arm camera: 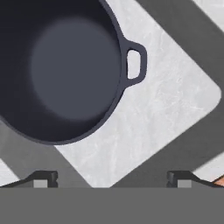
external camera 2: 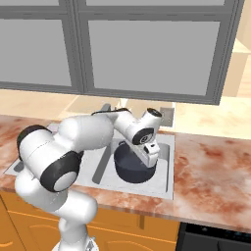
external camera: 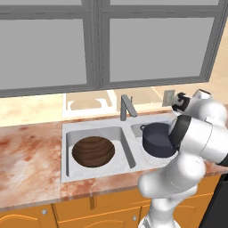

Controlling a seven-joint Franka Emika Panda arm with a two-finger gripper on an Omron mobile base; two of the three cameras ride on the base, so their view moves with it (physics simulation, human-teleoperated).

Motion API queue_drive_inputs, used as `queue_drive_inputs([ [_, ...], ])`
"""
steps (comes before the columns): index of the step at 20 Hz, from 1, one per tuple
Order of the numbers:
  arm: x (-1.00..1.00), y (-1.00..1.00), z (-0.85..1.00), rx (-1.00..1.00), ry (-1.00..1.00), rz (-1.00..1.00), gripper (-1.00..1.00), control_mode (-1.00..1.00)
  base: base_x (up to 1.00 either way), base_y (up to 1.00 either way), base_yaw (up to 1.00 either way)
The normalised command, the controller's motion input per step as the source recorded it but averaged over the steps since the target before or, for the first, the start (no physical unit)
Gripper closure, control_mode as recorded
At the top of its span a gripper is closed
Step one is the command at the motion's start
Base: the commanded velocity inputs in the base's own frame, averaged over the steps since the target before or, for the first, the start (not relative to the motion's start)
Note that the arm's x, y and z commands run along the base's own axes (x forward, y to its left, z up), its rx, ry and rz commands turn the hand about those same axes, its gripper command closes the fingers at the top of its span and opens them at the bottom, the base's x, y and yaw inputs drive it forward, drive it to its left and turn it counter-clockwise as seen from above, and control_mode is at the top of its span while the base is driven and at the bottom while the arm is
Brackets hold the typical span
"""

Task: Place the bowl in the left basin and the pot in the right basin of the sink.

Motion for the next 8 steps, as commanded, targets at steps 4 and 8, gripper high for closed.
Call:
queue_drive_inputs([
  [4, -0.23, 0.12, 0.45, -0.07, 0.0, 0.15, -1.0, -1.0, 0.0, 0.0, 0.0],
  [8, -0.28, 0.05, 0.43, -0.03, -0.02, 0.14, -1.0, -1.0, 0.0, 0.0, 0.0],
])
